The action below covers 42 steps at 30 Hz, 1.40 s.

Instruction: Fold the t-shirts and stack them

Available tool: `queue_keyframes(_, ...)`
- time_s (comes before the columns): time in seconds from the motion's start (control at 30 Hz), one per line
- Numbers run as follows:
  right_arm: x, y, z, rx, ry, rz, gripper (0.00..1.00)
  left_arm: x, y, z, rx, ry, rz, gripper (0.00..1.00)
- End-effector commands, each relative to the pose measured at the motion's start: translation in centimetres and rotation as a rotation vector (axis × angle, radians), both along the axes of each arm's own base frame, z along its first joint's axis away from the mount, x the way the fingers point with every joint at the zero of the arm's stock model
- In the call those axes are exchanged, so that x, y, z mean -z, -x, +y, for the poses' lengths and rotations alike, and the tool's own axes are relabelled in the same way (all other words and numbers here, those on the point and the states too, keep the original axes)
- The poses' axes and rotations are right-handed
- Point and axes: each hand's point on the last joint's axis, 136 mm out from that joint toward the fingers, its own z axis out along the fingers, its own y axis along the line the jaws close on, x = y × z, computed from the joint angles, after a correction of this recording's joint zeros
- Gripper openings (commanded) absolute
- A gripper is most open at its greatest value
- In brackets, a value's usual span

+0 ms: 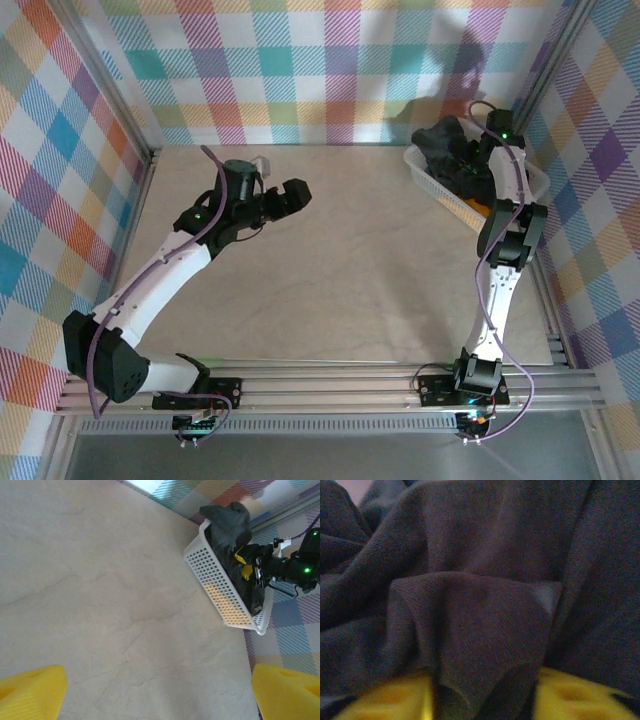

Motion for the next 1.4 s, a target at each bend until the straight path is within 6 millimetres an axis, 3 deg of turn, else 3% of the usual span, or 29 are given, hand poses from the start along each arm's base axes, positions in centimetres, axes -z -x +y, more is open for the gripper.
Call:
queue_keyframes(0.0,-3.0,0.3,2.1,-0.046,-0.045,-0.074,0.12,-0.1,0.1,-0.4,0.013,-0.013,-0.027,0.92)
queue_keyframes(0.1,-7.8,1.1,2.8,-0.047,0.008,-0.228,0.0,0.1,0.3,-0.1,0.0,-0.016,-0.027,0.9)
queue_keyframes(0.37,-22.4,5.7,7.7,-0.107,0.051,-0.527,0.0,-0.5,1.1,0.3,-0.024,-0.016,-0.03,0.87)
queue_keyframes(0.63,-37.5,12.4,13.0,-0.233,0.03,-0.814,0.0,-2.7,2.8,4.1,-0.146,-0.082,-0.055,0.87)
queue_keyframes(0.73,-41.4,14.9,16.2,-0.328,0.018,-0.877,0.0,-3.2,3.7,6.0,-0.213,-0.11,-0.064,0.87)
queue_keyframes(0.87,-44.1,18.3,21.8,-0.459,-0.004,-0.922,0.0,-3.9,5.0,8.0,-0.271,-0.125,-0.076,0.87)
queue_keyframes(0.93,-44.0,19.6,24.9,-0.52,-0.021,-0.917,0.0,-4.1,5.6,8.8,-0.295,-0.137,-0.079,0.88)
queue_keyframes(1.0,-42.5,20.4,28.3,-0.577,-0.056,-0.878,0.0,-4.0,6.2,9.7,-0.319,-0.151,-0.076,0.88)
queue_keyframes(1.1,-38.0,21.1,34.9,-0.681,-0.077,-0.794,0.0,-3.8,7.0,10.9,-0.357,-0.163,-0.072,0.88)
queue_keyframes(1.2,-30.9,21.7,41.6,-0.766,-0.104,-0.67,0.0,-3.2,7.8,11.7,-0.374,-0.175,-0.06,0.89)
queue_keyframes(1.27,-24.6,22.4,46.1,-0.815,-0.133,-0.551,0.0,-2.3,8.3,11.9,-0.374,-0.191,-0.036,0.89)
queue_keyframes(1.37,-17.4,24.3,51.6,-0.891,-0.176,-0.417,0.0,-1.2,9.0,12.2,-0.37,-0.202,-0.006,0.88)
